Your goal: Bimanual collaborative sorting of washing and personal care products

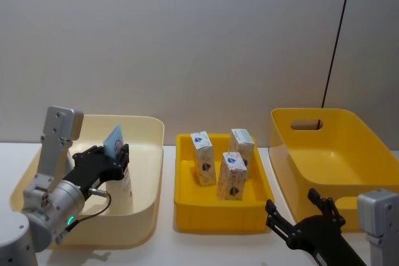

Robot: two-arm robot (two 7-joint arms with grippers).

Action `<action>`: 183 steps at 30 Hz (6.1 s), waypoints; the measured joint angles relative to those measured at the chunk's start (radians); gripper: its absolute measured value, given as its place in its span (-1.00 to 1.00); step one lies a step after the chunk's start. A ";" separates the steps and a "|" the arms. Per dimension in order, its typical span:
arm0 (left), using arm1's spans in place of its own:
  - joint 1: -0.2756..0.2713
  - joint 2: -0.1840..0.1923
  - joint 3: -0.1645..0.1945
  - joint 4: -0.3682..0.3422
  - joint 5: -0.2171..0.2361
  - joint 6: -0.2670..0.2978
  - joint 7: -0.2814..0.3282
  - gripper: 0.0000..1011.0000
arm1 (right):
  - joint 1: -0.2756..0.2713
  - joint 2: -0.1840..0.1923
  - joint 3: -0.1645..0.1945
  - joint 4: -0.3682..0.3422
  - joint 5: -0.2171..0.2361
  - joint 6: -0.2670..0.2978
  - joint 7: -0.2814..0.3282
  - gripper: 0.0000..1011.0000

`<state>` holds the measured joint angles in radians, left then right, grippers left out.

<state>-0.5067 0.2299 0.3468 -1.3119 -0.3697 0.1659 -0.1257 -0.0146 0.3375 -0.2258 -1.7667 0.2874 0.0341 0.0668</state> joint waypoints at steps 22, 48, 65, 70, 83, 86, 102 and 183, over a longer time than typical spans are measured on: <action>0.010 0.024 -0.027 -0.036 0.006 -0.129 -0.075 -0.69 | 0.000 0.000 0.000 0.000 0.000 0.000 0.000 0.98; 0.003 0.033 -0.039 -0.146 -0.171 -0.182 -0.319 -0.69 | 0.000 0.000 0.000 0.000 0.000 0.000 0.000 0.98; 0.006 0.029 0.039 -0.135 -0.204 -0.120 -0.373 -0.69 | 0.000 0.000 0.000 0.000 0.000 0.000 0.000 0.98; 0.003 0.024 0.050 -0.127 -0.203 -0.123 -0.372 -0.69 | 0.000 0.000 0.000 0.000 0.000 0.000 0.000 0.98; -0.004 0.017 0.057 -0.117 -0.225 -0.136 -0.377 -0.69 | 0.004 0.000 0.000 0.000 0.003 0.002 0.011 0.98; -0.005 0.017 0.058 -0.116 -0.228 -0.138 -0.379 -0.68 | 0.012 0.003 -0.001 0.003 0.010 0.007 0.027 0.98; -0.006 0.015 0.060 -0.114 -0.236 -0.141 -0.382 -0.69 | 0.126 0.014 -0.051 0.055 0.063 0.079 0.179 0.98; -0.007 0.014 0.060 -0.113 -0.239 -0.143 -0.383 0.66 | 0.466 -0.027 -0.228 0.289 0.046 0.118 0.342 0.00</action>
<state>-0.5138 0.2436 0.4066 -1.4247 -0.6089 0.0231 -0.5090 0.4511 0.3105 -0.4541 -1.4777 0.3332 0.1525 0.4089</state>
